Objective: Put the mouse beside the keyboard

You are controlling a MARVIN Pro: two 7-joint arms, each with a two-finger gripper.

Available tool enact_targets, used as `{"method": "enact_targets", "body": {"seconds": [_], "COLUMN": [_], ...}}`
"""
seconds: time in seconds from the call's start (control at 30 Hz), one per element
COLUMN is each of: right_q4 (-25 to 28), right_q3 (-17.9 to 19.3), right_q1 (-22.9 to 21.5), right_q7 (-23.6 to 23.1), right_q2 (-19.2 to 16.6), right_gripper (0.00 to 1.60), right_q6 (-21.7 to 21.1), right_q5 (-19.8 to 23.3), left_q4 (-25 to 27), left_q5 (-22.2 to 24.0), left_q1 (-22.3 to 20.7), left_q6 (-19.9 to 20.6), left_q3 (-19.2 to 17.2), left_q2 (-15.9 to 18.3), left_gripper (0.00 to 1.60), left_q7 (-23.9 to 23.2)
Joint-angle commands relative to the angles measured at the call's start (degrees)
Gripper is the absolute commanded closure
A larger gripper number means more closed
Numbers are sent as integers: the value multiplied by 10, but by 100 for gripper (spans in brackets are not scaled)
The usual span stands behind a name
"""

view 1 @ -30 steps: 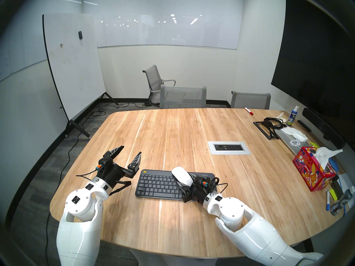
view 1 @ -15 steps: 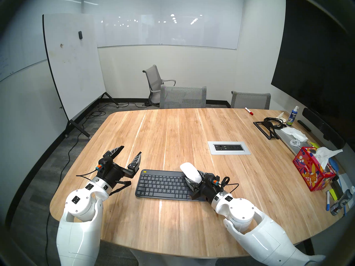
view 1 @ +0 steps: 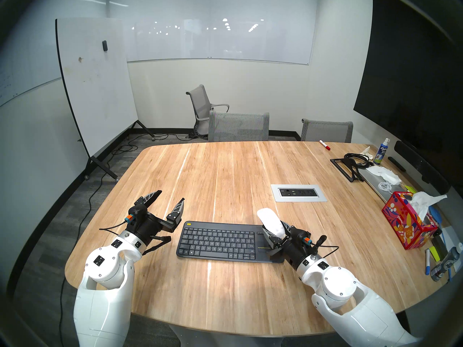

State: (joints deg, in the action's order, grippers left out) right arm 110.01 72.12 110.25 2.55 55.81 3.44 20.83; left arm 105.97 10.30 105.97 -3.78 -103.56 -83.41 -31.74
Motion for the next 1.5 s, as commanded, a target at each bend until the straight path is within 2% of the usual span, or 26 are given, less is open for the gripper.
{"method": "enact_targets", "body": {"seconds": [0.0, 0.07, 0.1, 0.17, 0.33, 0.53, 0.57, 0.63, 0.83, 0.93, 1.17, 1.33, 1.47], "right_q4": [37, 48, 45, 45, 63, 68, 75, 78, 76, 77, 68, 62, 54], "right_q3": [18, 43, 36, 38, 82, 98, 116, 123, 130, 130, 118, 101, 92], "right_q1": [60, 92, 88, 93, 145, 168, 189, 197, 202, 200, 179, 160, 152], "right_q7": [44, 45, 55, 61, 61, 67, 64, 64, 62, 63, 74, 101, 109], "right_q2": [-44, -37, -49, -53, -59, -76, -78, -81, -82, -82, -69, -50, -43], "right_gripper": [160, 160, 160, 160, 160, 160, 160, 160, 160, 160, 160, 160, 160], "right_q6": [45, 54, 62, 67, 93, 110, 114, 115, 116, 104, 86, 65, 65], "right_q5": [26, 25, 33, 35, 46, 59, 58, 59, 64, 74, 75, 63, 55], "left_q4": [9, 9, 9, 9, 9, 9, 10, 10, 10, 10, 10, 10, 10], "left_q5": [0, 0, 0, 0, 0, 0, 0, 0, 0, 0, 0, 0, 0], "left_q1": [-1, -1, -1, -1, -1, -1, -1, -1, -1, -1, -1, -1, -1], "left_q6": [-1, -1, -1, -1, -1, -1, -1, -1, -1, -1, -1, -1, -1], "left_q3": [0, 0, 0, 0, 0, 0, 0, 0, 0, 0, 0, 0, 0], "left_q2": [0, 0, 0, 0, 0, 0, 0, 0, 0, 0, 0, 0, 0], "left_gripper": [0, 0, 0, 0, 0, 0, 0, 0, 0, 0, 0, 0, 0], "left_q7": [0, 0, 0, 0, 0, 0, 0, 0, 0, 0, 0, 0, 0]}}
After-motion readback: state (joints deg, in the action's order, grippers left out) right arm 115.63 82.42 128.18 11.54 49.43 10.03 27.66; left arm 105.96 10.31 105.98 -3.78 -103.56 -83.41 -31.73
